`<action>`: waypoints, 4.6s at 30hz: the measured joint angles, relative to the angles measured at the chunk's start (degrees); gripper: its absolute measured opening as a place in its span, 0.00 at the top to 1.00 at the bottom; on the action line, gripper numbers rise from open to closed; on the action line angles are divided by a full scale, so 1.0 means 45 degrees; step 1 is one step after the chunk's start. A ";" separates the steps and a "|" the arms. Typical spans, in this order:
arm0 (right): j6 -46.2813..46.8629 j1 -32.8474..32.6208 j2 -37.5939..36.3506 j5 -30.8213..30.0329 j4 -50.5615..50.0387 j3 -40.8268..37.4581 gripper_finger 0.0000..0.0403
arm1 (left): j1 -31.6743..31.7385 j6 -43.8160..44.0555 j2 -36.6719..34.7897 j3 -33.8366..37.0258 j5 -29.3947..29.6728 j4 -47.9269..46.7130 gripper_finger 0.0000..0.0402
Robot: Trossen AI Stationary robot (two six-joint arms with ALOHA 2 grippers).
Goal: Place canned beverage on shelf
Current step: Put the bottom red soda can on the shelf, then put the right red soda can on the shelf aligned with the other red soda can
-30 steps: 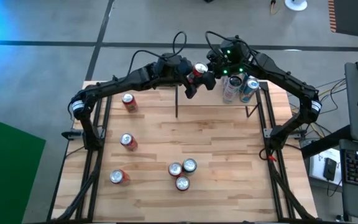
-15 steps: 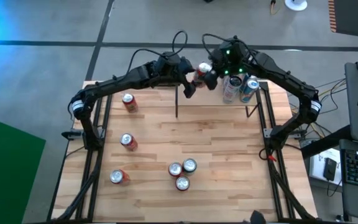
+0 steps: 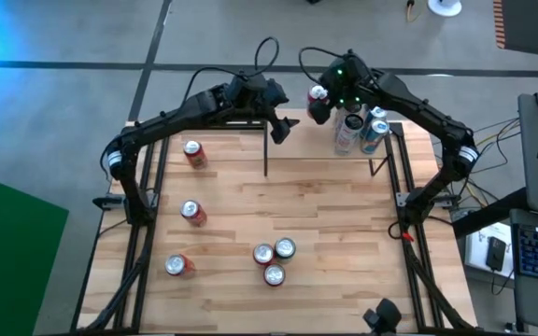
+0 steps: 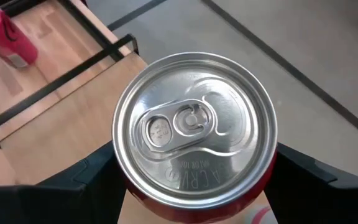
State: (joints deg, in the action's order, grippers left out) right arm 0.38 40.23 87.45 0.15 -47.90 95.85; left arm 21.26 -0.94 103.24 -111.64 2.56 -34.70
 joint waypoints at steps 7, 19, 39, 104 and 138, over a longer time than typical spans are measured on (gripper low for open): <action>0.0080 -0.0063 -0.0082 -0.0067 0.0667 -0.0135 0.28 | 0.0024 -0.0007 0.0005 -0.0019 0.0017 -0.0013 0.15; -0.0447 -0.0471 -0.1075 0.1612 0.1496 -0.0175 0.27 | 0.0244 -0.0796 0.0244 -0.0006 0.0232 0.0154 0.15; -0.1109 -0.0521 -0.1819 0.6206 0.0832 -0.0141 0.27 | 0.0838 -0.1348 0.1591 -0.0298 -0.4138 0.1500 0.25; 0.2516 -0.0894 -0.4659 0.1058 0.0035 0.0296 0.07 | 0.2788 -0.1109 0.6435 -0.1656 -0.6098 0.5711 0.02; 0.3197 -0.4957 -0.5412 0.2403 0.6861 -0.5459 0.49 | 0.1416 0.2001 -0.4482 0.6806 -0.2025 0.2459 0.25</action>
State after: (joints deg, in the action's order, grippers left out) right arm 14.77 17.92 63.10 10.96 -17.03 71.29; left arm 27.63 8.06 83.07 -81.01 -6.55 -23.64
